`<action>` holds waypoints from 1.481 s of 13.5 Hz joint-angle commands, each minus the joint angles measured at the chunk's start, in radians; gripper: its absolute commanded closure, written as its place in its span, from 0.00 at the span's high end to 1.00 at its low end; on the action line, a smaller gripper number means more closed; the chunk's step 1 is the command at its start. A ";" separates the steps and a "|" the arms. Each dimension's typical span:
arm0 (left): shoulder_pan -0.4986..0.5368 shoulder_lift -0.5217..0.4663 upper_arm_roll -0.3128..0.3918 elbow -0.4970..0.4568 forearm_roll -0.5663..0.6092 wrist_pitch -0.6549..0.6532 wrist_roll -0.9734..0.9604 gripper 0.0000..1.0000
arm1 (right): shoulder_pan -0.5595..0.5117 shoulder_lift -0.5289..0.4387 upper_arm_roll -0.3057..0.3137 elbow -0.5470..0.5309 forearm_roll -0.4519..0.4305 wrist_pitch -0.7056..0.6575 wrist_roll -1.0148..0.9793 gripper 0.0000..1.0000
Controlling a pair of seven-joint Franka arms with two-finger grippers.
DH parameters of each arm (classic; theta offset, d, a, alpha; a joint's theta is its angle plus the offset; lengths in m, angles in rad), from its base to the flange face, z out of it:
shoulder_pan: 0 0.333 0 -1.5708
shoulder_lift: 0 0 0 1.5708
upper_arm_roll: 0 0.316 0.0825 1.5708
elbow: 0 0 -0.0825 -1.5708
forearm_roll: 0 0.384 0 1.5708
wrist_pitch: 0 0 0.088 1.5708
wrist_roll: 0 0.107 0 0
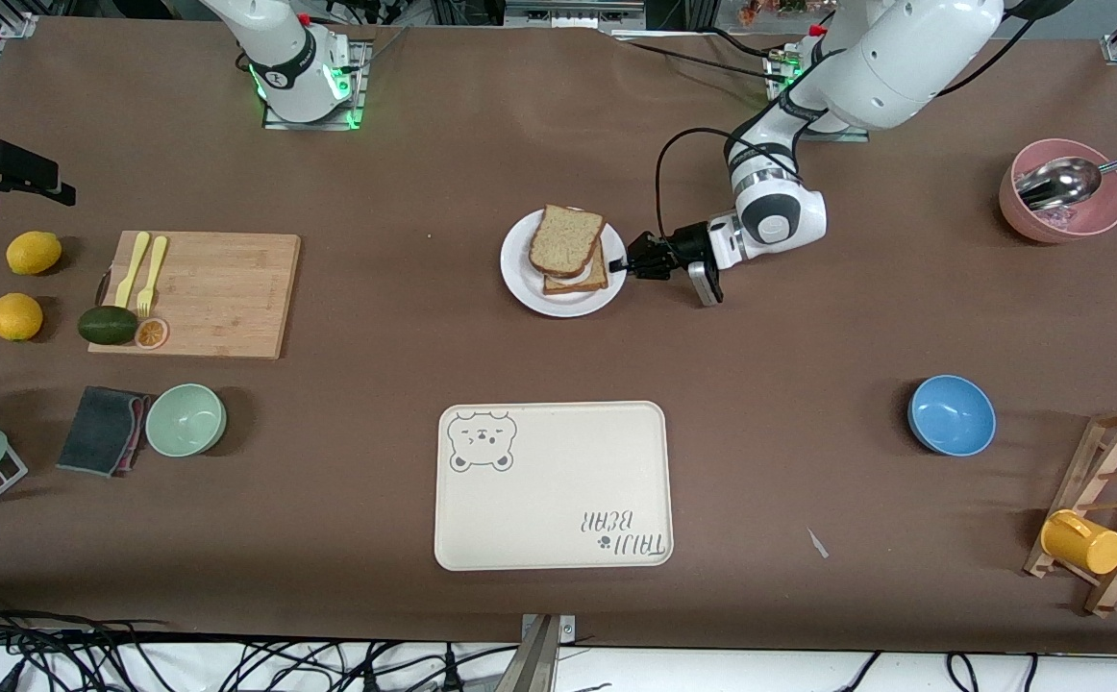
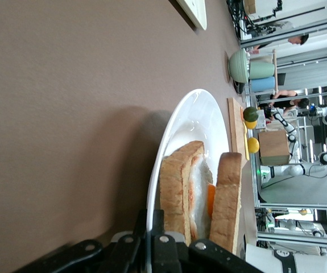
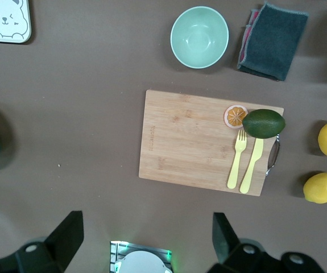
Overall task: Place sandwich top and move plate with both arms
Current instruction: 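Slide the plate with the left gripper onto the bear-printed tray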
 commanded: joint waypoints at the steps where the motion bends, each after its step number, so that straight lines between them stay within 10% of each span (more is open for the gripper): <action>1: 0.005 -0.022 -0.011 0.018 -0.028 0.083 -0.070 0.00 | -0.003 -0.013 0.004 -0.005 0.017 -0.008 0.002 1.00; 20: 0.051 -0.024 0.024 0.269 0.297 0.085 -0.530 0.00 | -0.005 -0.011 -0.001 -0.007 0.039 -0.022 -0.003 1.00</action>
